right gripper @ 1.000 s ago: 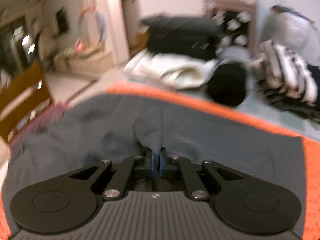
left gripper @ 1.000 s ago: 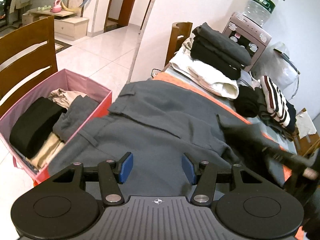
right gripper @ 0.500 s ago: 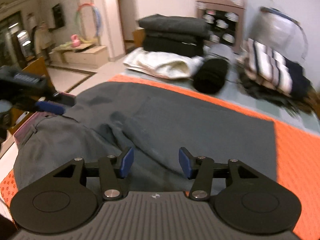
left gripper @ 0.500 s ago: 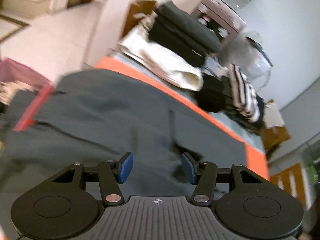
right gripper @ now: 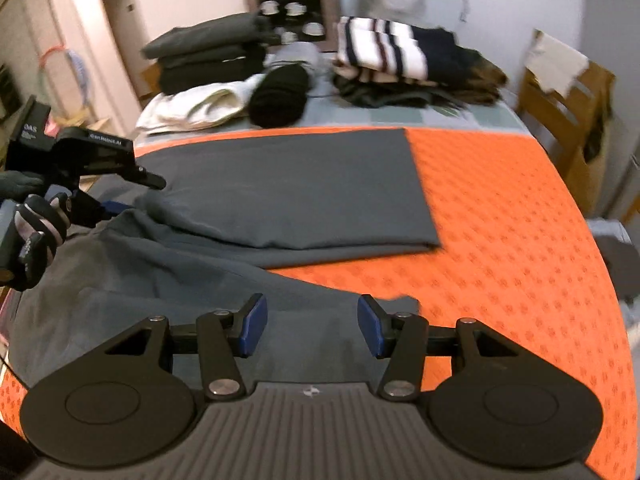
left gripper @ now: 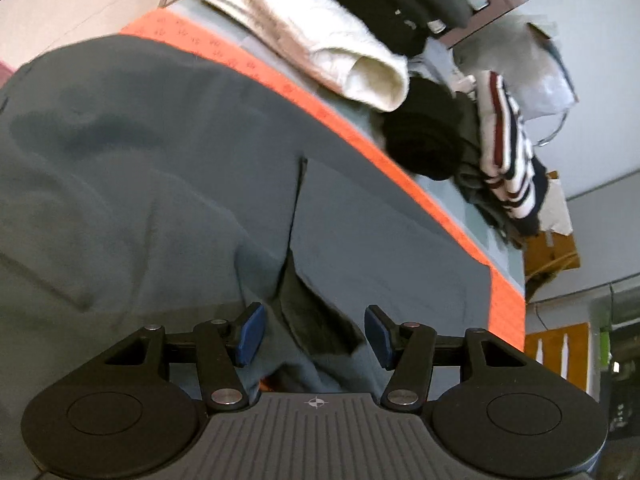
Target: Fold clothes
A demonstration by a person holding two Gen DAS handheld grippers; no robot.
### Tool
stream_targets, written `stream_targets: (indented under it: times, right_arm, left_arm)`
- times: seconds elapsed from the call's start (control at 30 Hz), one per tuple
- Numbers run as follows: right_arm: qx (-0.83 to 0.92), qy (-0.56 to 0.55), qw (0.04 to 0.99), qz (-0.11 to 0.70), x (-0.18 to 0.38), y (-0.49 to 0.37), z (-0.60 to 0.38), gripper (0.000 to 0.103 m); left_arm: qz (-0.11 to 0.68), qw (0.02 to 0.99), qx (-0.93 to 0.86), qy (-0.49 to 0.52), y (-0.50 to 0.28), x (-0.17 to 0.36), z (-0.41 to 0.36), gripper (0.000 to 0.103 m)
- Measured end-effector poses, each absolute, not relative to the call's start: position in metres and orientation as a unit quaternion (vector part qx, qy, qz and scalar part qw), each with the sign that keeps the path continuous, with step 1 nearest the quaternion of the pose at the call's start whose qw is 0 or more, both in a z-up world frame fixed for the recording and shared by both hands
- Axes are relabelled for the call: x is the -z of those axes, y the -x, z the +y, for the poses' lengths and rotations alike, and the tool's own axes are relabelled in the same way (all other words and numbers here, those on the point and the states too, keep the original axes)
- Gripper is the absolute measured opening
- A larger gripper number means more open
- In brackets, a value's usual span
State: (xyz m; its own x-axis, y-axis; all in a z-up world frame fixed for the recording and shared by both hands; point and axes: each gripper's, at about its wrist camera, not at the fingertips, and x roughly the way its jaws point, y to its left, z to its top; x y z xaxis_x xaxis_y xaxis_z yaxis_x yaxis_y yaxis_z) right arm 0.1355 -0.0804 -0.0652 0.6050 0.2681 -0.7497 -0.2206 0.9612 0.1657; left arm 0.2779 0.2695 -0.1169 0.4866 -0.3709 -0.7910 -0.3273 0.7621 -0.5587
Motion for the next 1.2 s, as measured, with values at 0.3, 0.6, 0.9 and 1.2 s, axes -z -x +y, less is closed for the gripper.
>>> stream_targets:
  times: [0.3,0.6,0.9,1.2]
  right_arm:
    - [-0.11,-0.041,0.897,0.426,0.07,-0.13,-0.092,0.056]
    - [-0.117,-0.032,0.891,0.437,0.076,-0.133,-0.088,0.056]
    - [-0.121,-0.024,0.888,0.442,0.08,-0.146,-0.082,0.056]
    - [-0.133,-0.011,0.886,0.444,0.08,-0.159,-0.075,0.056]
  left_arm:
    - [0.453,0.85,-0.011,0.267,-0.28,0.094,0.267,0.003]
    - [0.411,0.895,-0.004,0.175,-0.271,0.053,0.286,0.006]
    - [0.397,0.895,0.019,0.203,-0.246,0.077,0.305,0.042]
    - [0.404,0.893,0.071,0.183,-0.253,0.098,0.278,0.011]
